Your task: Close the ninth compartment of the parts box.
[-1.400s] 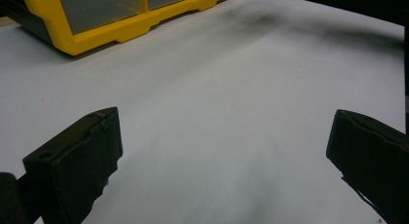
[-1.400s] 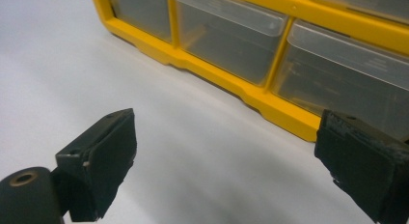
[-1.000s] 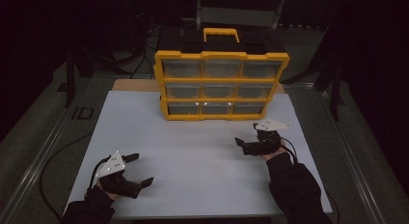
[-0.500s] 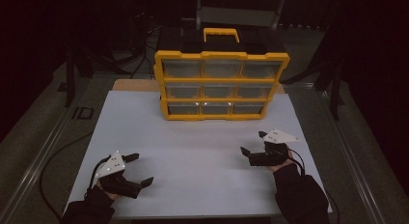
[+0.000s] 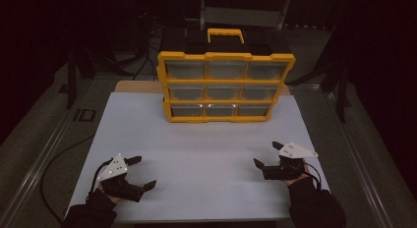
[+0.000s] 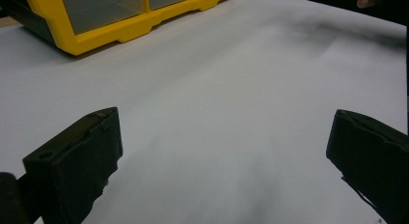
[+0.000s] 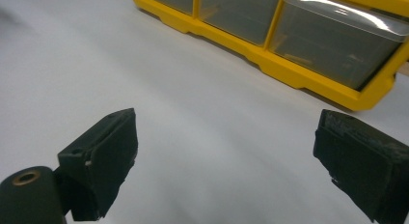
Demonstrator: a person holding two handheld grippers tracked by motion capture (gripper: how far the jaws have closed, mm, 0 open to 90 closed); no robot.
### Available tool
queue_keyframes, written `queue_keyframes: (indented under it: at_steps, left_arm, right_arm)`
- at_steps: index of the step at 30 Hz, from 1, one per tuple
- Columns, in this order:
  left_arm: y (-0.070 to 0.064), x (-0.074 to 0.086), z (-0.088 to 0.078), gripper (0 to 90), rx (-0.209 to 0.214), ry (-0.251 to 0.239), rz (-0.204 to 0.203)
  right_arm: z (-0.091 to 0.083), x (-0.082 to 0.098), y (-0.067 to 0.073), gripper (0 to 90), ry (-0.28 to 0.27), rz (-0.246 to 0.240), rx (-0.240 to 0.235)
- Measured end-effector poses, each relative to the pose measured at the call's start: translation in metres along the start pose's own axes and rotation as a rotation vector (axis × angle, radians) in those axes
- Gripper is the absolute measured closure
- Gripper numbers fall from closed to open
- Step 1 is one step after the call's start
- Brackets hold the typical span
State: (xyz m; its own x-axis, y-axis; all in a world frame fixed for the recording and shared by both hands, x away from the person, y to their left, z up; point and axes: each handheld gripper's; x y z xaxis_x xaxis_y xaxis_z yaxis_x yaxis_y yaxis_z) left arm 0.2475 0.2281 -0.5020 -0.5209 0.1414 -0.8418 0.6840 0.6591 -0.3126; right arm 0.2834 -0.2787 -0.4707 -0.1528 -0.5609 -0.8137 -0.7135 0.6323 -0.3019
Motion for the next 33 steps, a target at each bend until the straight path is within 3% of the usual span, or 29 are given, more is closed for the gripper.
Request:
queue_keyframes:
  at_steps: [13,18,23,33]
  left_arm:
    - [0.000,0.000,0.000,0.0,0.000,0.001,0.001]
    - [0.000,0.000,0.000,0.0,0.002,0.002,0.002]
    - [0.000,0.000,0.000,0.0,0.004,0.001,0.003]
    - [-0.001,0.000,0.001,0.0,0.006,0.004,0.007]
  right_arm:
    - [-0.012,0.015,0.007,8.2,0.014,-0.045,-0.002]
    - [-0.014,0.021,0.009,8.3,0.019,-0.040,-0.009]
    - [-0.016,0.027,0.012,8.3,0.016,-0.060,0.010]
    - [-0.007,0.039,0.018,8.3,0.012,-0.079,0.014]
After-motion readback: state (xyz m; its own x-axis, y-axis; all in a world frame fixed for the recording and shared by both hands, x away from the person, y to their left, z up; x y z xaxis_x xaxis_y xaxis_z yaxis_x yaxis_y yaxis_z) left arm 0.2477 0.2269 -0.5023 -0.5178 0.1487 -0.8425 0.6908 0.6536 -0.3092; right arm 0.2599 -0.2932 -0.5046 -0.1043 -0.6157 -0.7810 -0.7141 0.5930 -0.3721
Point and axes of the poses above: each handheld gripper's, and its own axes: z roughly forward along the jaws, x roughly out of its underside, y roughly to its left, and after that the axes turned 15 degrees about -z, right-handed
